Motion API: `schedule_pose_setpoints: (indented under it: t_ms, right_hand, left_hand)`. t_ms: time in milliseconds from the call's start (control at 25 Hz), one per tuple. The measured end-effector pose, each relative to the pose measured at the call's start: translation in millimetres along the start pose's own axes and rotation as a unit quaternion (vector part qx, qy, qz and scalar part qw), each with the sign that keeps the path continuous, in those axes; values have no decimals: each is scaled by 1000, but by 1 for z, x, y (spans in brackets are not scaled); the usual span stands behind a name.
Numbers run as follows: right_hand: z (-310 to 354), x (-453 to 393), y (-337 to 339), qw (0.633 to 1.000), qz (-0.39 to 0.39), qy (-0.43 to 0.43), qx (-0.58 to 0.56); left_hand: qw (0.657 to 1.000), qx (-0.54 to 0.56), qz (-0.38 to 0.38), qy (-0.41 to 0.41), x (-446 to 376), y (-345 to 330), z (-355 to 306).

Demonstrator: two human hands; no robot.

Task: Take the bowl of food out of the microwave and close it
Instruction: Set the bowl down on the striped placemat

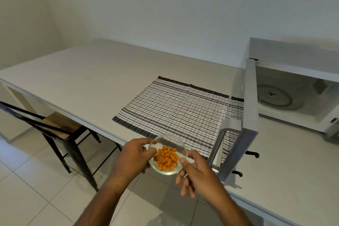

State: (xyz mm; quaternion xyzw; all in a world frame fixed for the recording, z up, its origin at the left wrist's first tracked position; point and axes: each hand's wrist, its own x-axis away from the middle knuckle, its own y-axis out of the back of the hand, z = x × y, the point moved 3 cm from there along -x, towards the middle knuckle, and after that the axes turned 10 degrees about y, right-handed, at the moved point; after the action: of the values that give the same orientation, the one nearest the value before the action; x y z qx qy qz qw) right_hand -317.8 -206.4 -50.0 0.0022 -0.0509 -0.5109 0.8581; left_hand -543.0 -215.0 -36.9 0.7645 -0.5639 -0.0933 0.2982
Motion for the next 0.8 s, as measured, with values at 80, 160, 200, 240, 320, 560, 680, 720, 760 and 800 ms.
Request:
schedule_pose_setpoints:
  t_ms: [80, 160, 200, 240, 320, 560, 680, 720, 760, 800]
  right_hand:
    - [-5, -17, -3, 998, -46, 14, -49]
    - [-10, -33, -6, 992, -92, 28, -85]
    - [-11, -41, -7, 988, -115, 36, -98]
    - [-13, -49, -7, 984, -138, 42, -107]
    - [-15, -66, -6, 978, -168, 47, -115]
    - [-20, -110, -1, 974, -198, 37, -106]
    - [-27, -121, 0, 974, -205, 24, -98]
    - [-30, -122, 1, 974, -207, 18, -95]
    - [-32, -123, 2, 974, -208, 13, -93]
    - [-34, -123, 3, 973, -210, 10, -93]
  left_hand:
    - [1000, 7, -6, -14, -17, -2, -4]
    - [1000, 19, -12, -20, -37, -6, -9]
    - [999, 22, -18, -19, -48, -8, -11]
    - [999, 23, -26, -19, -59, -10, -13]
    - [999, 24, -43, -23, -78, -13, -18]
    - [998, 23, -58, 8, -127, -24, -21]
    - [999, 5, -46, 11, -139, -31, -17]
    - [999, 2, -43, 12, -142, -34, -15]
    - [999, 0, -41, 13, -144, -35, -13]
    - [999, -3, -40, 12, -145, -37, -10]
